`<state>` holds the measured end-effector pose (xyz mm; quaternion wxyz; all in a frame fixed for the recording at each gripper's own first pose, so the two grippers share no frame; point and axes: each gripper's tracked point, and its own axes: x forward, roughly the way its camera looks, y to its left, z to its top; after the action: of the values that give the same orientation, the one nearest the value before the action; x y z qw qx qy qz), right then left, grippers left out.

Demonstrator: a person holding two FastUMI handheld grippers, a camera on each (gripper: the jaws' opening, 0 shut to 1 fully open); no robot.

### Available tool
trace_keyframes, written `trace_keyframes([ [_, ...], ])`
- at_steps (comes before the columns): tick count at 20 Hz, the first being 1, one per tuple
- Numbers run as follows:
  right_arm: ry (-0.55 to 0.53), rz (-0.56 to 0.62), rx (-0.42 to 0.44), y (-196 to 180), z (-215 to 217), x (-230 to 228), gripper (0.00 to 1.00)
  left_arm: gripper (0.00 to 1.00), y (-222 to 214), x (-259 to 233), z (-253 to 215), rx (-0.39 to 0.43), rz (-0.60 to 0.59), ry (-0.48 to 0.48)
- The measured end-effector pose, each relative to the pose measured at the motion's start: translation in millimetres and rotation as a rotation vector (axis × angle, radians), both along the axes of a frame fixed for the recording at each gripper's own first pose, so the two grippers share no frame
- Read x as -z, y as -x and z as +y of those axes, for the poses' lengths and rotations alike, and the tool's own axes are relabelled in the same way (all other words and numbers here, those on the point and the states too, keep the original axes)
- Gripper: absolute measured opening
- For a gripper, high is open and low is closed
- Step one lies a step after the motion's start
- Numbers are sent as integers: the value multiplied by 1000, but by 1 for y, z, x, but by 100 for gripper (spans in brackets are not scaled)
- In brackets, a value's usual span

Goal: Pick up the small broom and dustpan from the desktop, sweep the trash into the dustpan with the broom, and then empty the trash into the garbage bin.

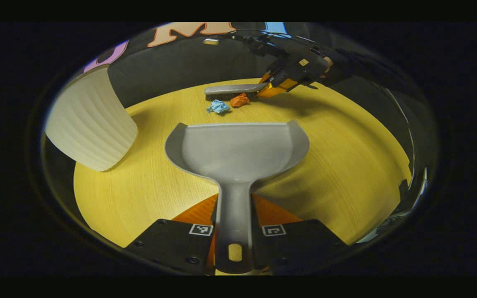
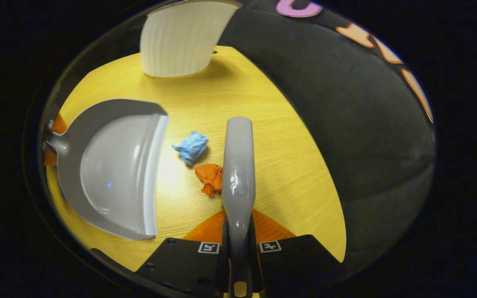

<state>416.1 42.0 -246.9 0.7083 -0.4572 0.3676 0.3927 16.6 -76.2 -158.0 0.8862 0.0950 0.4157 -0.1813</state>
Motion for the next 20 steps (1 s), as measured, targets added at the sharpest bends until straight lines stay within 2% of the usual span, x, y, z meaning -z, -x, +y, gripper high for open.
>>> trace_keyframes([
  [6,51,117,-175,58,21,-34,19,28,2,4,0,8,19,-1],
  [7,54,130,-189,45,15,-24,17,27,3,4,1,8,19,-2],
  [8,31,149,-177,53,20,-46,19,31,2,4,1,11,10,3],
  [9,-27,151,-153,52,25,-58,19,31,2,4,-1,6,-2,16],
  [10,-104,138,-115,48,31,-71,19,31,2,2,-1,0,-11,31],
  [13,-357,39,70,24,35,-125,19,28,-4,-9,-4,-10,-88,83],
  [14,-410,-12,136,15,27,-149,19,26,-6,-13,-5,-11,-122,90],
  [15,-457,-62,203,7,14,-176,19,31,-8,-12,-4,-9,-160,90],
  [17,-531,-136,340,-8,-18,-215,19,28,-13,-20,-4,-6,-245,86],
  [18,-558,-168,404,-12,-37,-232,19,26,-15,-16,-6,-8,-281,96],
  [19,-604,-192,456,-15,-52,-252,19,29,-17,-14,-7,-18,-314,115],
  [20,-644,-197,508,-7,-66,-260,18,28,-20,-9,-7,-27,-341,118],
])
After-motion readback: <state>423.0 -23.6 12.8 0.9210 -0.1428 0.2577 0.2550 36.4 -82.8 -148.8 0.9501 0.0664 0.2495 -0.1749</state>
